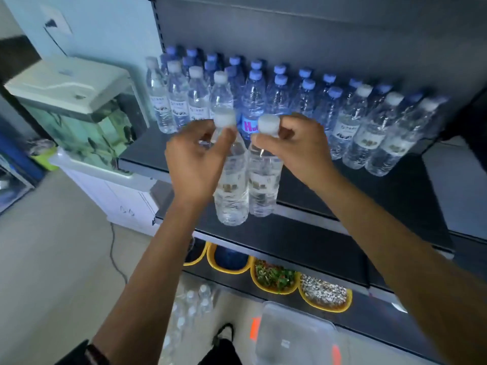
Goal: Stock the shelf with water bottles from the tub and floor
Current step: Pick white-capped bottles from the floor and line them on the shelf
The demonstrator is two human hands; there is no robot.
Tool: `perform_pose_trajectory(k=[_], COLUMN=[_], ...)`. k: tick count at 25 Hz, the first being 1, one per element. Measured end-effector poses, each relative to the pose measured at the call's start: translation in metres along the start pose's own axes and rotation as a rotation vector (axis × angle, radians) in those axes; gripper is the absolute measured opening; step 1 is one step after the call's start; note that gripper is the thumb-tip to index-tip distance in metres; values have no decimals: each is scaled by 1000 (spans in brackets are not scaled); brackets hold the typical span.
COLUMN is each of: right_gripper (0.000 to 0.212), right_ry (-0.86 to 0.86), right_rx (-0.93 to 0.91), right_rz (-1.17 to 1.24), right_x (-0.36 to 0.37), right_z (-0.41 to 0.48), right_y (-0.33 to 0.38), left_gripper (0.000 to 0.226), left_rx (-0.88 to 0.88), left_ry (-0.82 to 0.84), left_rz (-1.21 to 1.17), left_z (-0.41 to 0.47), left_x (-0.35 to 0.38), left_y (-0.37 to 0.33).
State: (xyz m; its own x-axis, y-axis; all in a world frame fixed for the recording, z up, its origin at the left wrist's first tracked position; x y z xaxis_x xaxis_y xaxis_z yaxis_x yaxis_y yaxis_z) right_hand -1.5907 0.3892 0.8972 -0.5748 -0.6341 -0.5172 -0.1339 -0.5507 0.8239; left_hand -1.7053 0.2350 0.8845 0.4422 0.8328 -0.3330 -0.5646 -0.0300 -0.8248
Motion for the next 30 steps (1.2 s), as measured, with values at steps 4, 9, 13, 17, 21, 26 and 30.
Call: perform_pose_trajectory(k=[4,9,13,17,21,26,30], right_gripper=[22,28,18,10,37,41,37], right_ry=[-62,-134,-128,-95,-77,-92,-94], right_rx=[48,160,241,251,188,122,148], right_rz=[-39,-50,-36,-46,11,8,-129], right_x=[-18,-8,9,17,17,33,29], right_z=[42,89,117,139,132,118,129], right_y=[-11,-44,-62,-67,-72,-79,-75], left_gripper=[40,42,37,30,69,73,61], left_rx=[33,-23,-39,-67,-162,-293,-252], left_ry=[68,139,151,165,250,273,375], left_rz=[10,68,43,-16,-165,11,-124], left_z=[47,89,115,128,103,79,90], left_x=[23,52,62,70,82,101,95], left_y=[10,53,86,109,149,171,187])
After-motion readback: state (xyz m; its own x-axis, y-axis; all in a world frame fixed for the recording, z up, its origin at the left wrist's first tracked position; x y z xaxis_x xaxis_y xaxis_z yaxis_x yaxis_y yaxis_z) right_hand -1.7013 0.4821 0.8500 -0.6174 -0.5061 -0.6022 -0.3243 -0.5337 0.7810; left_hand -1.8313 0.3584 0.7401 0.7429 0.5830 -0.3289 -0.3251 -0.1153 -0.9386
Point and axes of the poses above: each hand's wrist, its own z-axis towards the middle knuckle, its own x-axis out of the palm, y = z × x, the point moved 2 cm from there along z, towards the middle knuckle, and after that the axes turned 12 degrees about y, right-handed, at the moved point
